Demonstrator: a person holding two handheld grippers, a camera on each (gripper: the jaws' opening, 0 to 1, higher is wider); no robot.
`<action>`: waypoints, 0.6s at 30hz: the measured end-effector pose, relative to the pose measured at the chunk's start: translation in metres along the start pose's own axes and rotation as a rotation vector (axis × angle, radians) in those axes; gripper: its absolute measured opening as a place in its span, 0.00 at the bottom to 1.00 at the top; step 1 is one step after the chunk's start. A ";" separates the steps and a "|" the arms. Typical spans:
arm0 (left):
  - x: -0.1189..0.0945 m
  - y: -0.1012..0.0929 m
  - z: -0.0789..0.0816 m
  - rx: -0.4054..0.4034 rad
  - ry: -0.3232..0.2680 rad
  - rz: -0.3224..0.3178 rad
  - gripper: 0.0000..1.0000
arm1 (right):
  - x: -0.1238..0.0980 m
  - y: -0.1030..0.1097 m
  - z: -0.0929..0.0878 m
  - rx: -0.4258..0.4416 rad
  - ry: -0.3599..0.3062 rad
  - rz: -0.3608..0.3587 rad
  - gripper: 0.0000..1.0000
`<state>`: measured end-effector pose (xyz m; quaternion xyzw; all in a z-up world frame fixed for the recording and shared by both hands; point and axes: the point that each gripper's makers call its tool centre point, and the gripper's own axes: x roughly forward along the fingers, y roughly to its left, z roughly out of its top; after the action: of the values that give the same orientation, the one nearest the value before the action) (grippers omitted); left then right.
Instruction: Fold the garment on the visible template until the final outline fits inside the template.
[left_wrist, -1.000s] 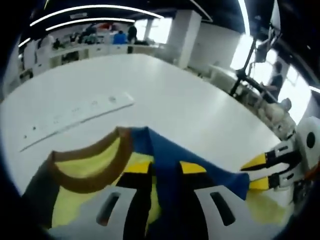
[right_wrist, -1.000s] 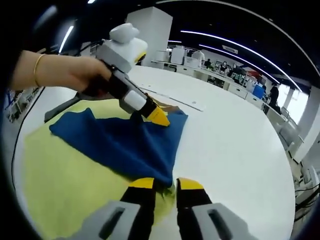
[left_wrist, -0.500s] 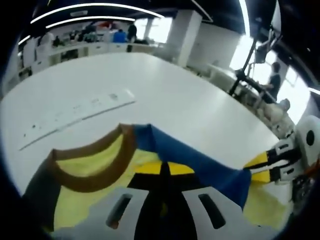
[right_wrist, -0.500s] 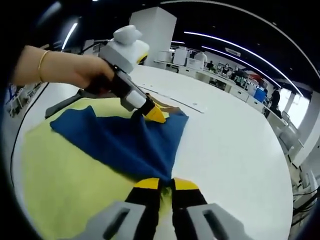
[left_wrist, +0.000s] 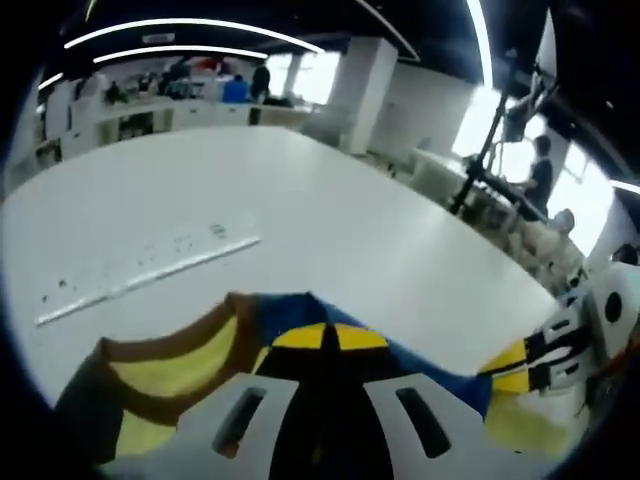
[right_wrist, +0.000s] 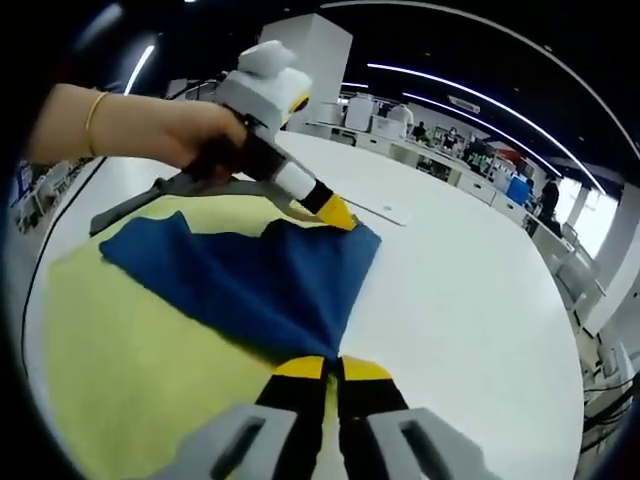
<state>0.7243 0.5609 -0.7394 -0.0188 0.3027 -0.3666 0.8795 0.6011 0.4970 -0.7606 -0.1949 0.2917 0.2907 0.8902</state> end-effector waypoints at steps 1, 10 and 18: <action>0.002 -0.001 0.001 0.005 0.002 0.001 0.00 | 0.000 0.000 0.000 0.001 0.000 0.001 0.00; 0.024 -0.008 0.015 0.069 0.017 0.001 0.00 | -0.001 -0.006 -0.001 0.077 -0.005 -0.009 0.00; 0.039 -0.014 0.023 0.121 0.019 0.016 0.00 | -0.003 -0.010 -0.005 0.128 0.013 -0.031 0.00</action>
<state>0.7497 0.5207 -0.7373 0.0402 0.2883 -0.3772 0.8792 0.6034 0.4854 -0.7601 -0.1441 0.3125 0.2563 0.9033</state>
